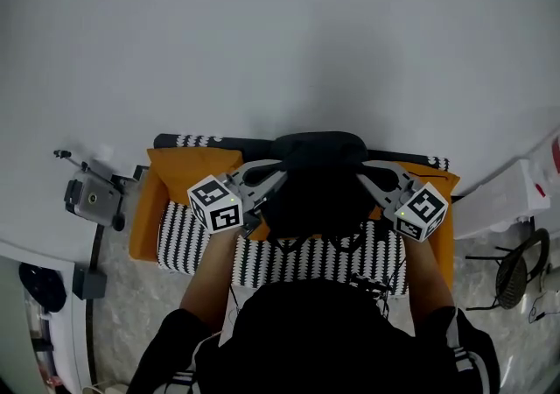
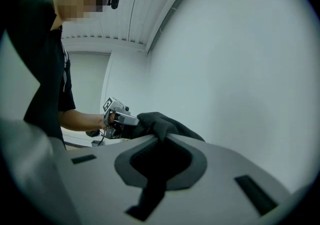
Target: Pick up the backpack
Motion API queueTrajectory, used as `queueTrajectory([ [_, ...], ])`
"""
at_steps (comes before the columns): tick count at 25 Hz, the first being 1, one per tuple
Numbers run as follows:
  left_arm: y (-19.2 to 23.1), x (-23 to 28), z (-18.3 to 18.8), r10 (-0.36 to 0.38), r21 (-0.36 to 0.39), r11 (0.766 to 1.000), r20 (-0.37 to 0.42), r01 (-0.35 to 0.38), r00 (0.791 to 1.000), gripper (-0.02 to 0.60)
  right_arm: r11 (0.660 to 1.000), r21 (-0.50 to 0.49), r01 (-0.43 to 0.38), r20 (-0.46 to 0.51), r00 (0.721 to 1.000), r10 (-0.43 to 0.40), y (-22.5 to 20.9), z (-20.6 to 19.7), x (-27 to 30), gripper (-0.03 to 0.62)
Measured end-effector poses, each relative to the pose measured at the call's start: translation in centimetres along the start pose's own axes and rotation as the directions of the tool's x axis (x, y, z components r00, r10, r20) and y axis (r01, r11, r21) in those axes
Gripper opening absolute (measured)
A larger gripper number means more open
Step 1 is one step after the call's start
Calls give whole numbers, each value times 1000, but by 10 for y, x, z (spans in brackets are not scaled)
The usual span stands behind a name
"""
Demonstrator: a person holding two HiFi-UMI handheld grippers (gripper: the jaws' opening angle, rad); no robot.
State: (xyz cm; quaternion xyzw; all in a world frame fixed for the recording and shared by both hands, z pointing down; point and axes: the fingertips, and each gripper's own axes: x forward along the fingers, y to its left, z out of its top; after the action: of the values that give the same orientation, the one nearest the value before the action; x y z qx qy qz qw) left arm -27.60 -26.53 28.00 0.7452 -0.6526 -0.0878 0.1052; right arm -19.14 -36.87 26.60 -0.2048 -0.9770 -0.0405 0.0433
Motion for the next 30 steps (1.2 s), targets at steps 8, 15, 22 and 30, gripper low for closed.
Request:
queueTrajectory([
  [8, 0, -1, 38, -4, 54, 999, 40, 1, 999, 34, 999, -42, 1, 44, 999, 1, -8, 35, 5, 28],
  [15, -1, -6, 69, -7, 93, 996, 72, 1, 997, 34, 998, -63, 3, 83, 997, 3, -8, 65, 10, 28],
  [22, -10, -7, 97, -20, 122, 992, 103, 7, 994, 34, 995, -100, 1, 116, 993, 11, -7, 92, 6, 28],
  [30, -14, -7, 126, -35, 156, 988, 142, 13, 989, 34, 991, -137, 1, 126, 992, 16, -9, 123, 5, 28],
])
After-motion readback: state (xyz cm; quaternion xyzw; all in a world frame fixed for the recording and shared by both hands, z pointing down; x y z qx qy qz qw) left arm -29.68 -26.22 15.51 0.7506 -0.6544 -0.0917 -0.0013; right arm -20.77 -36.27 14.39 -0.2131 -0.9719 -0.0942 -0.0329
